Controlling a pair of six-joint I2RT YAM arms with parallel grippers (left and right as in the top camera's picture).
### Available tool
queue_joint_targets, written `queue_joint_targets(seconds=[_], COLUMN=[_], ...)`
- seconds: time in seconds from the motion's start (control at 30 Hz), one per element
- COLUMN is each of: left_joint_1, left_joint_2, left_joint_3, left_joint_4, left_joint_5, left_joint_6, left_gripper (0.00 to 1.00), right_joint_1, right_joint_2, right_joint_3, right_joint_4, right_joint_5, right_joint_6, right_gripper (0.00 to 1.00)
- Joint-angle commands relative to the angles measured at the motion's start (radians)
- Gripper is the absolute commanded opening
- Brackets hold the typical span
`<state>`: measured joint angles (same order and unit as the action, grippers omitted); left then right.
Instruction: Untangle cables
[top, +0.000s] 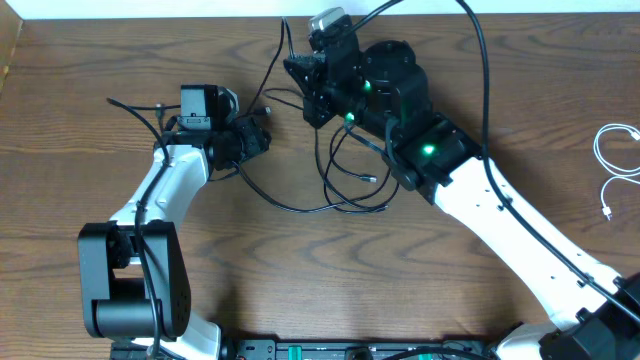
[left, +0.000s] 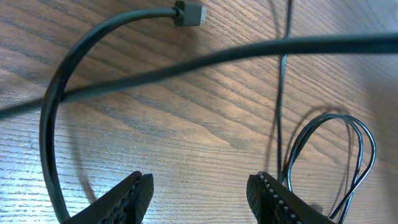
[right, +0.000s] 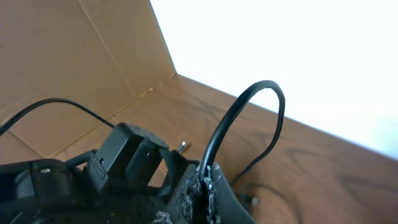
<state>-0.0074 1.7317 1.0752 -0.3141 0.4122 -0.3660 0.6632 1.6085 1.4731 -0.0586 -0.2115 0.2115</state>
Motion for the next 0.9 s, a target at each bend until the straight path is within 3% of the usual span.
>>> queue_joint_targets(seconds=[0.0,0.2,0.5,0.73,0.87], left_joint_1=[0.002,0.002,0.002,0.002,0.002], left_joint_2=[0.006,0.006,0.006,0.006,0.006], left_joint_3=[0.020,0.020,0.020,0.020,0.020], left_joint_4=[-0.002,-0.002,-0.002,-0.002,-0.002], left_joint_5=[-0.013,-0.013,-0.013,-0.013,-0.013], left_joint_6=[0.009,0.009,0.009,0.009,0.009], left_gripper=[0.55,0.55,0.55,0.55,0.55], right_joint_1=[-0.009,-0.009,-0.009,-0.010,-0.010], right_joint_2=[-0.048,-0.096,-0.101,-0.101,-0.099], right_joint_3=[0.014,0.014,0.014,0.014,0.013], right_joint_4=[0.003,-0.017,-0.204,-0.267,-0.329], right_joint_5=[0.087,0.316,0.800,0.850,0.673], right_joint_6=[-0.098,-0.124,-0.124,-0.123,-0.123], right_gripper=[0.01,0.01,0.01,0.01,0.01])
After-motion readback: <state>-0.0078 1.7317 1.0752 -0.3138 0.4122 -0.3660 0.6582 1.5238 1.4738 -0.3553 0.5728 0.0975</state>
